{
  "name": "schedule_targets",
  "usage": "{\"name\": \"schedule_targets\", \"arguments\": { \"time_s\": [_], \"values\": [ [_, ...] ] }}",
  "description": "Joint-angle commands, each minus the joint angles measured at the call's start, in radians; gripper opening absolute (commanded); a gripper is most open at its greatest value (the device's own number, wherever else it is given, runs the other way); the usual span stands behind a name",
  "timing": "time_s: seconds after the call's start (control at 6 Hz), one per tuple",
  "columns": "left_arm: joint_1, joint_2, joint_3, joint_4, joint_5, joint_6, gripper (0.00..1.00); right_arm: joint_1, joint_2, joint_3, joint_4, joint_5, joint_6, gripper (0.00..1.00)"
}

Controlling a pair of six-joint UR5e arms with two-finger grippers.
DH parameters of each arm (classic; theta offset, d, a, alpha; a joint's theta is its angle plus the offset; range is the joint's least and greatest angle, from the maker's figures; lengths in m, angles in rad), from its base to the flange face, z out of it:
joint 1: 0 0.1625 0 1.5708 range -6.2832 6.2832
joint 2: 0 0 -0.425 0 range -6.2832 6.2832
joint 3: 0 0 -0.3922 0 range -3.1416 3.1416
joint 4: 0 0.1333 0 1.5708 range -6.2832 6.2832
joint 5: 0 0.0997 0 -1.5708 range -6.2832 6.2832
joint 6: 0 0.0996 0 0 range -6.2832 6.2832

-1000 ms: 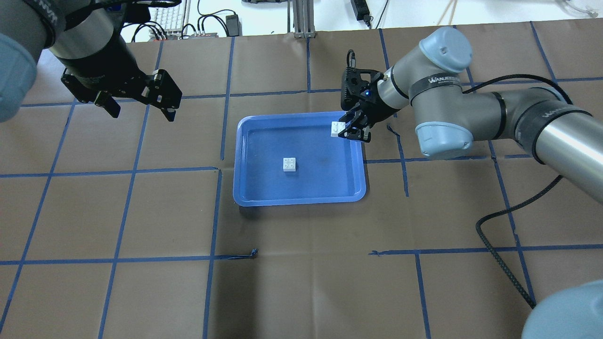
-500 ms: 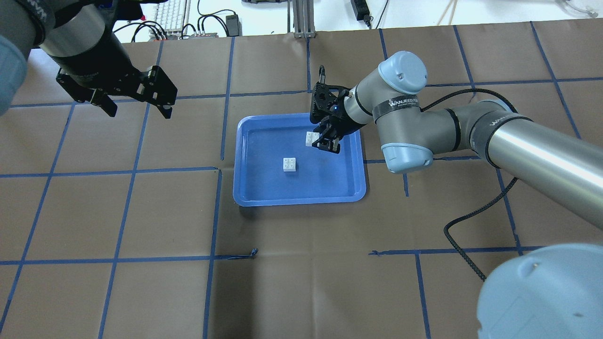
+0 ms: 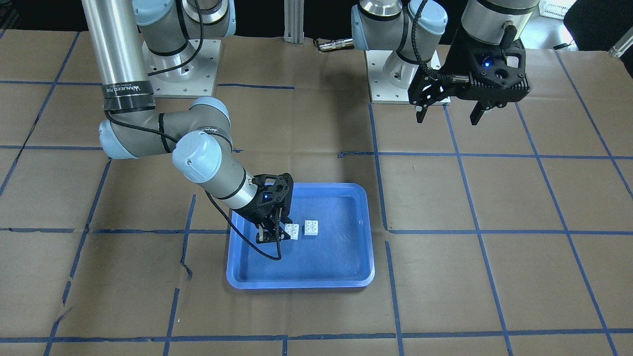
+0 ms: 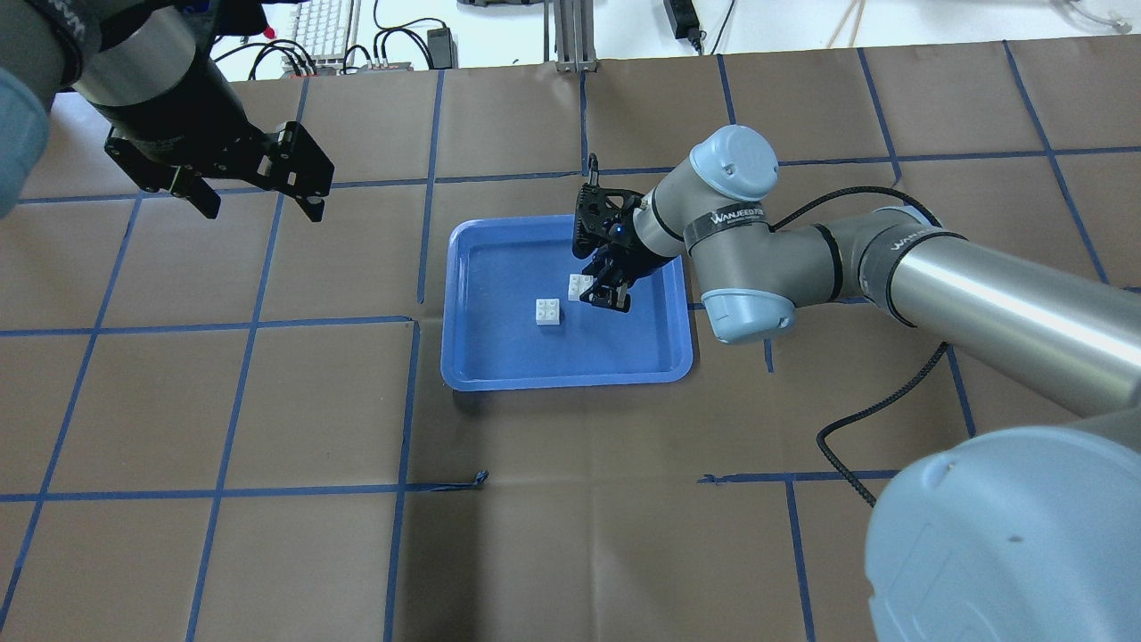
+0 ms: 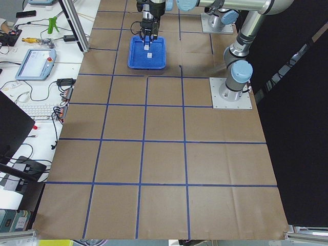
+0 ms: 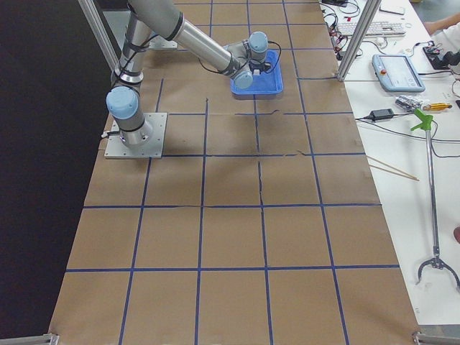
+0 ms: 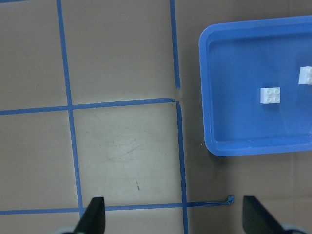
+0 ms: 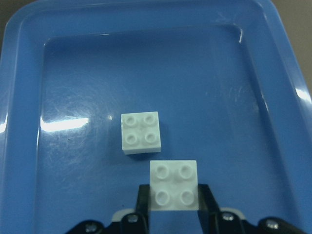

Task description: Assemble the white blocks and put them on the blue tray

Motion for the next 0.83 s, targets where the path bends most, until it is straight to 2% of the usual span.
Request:
{"name": "schedule_targets", "arguments": {
  "time_s": [0.0,0.67],
  "values": [
    [0.001,0.001,0.003,0.001,0.002,-0.001,1.00,0.008,0.000,0.023,-0.008,-0.003,-0.002,0.22],
    [0.002,0.001,0.003,0.001,0.002,0.000,1.00,0.014,0.018,0.025,-0.045,0.005,0.007,0.23]
  ]
}}
